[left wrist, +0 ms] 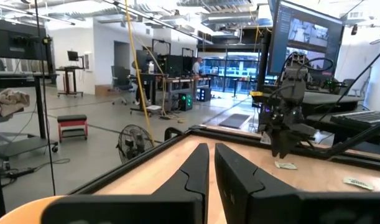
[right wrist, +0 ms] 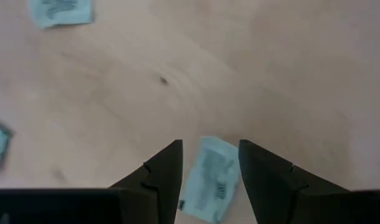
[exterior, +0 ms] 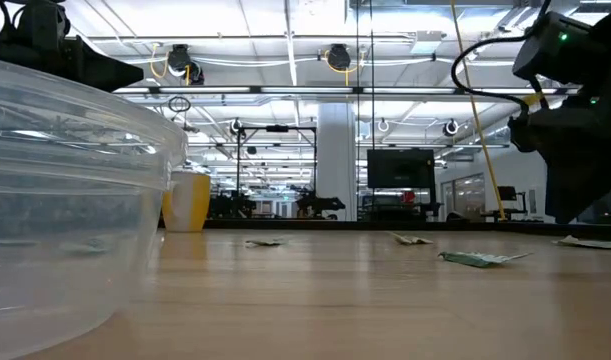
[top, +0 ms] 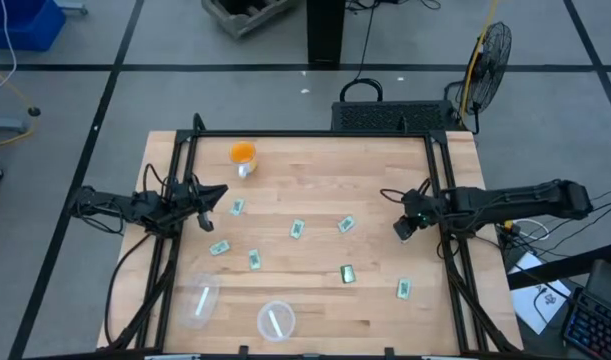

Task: Pick and place items into bin
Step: Put the stevia packet into the right transparent bin, then put the stevia packet into the left transparent bin

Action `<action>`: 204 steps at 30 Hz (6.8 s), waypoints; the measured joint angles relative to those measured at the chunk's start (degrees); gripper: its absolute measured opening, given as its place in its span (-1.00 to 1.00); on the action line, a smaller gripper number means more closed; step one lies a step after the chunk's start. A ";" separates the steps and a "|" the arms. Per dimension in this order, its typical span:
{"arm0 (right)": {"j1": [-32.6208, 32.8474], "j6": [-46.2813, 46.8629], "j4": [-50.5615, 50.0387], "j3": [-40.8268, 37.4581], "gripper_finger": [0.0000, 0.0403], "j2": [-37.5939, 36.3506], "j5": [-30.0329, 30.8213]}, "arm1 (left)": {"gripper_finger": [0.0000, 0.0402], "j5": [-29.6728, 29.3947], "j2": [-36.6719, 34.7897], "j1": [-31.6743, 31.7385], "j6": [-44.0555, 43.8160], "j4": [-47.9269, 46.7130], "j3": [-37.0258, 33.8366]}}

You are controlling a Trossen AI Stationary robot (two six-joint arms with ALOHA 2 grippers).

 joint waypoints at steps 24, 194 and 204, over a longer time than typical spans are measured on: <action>0.02 -3.72 -1.01 0.00 -0.26 7.86 1.19 | -0.85 0.00 0.00 0.00 -1.40 -0.02 0.00; 17.20 -65.31 34.88 53.31 -0.50 54.02 -5.10 | -0.85 6.25 1.54 -0.90 -16.58 2.94 0.02; 12.83 -65.02 11.07 47.87 -0.51 25.03 7.03 | -0.85 1.47 17.38 -4.85 -11.35 11.15 8.62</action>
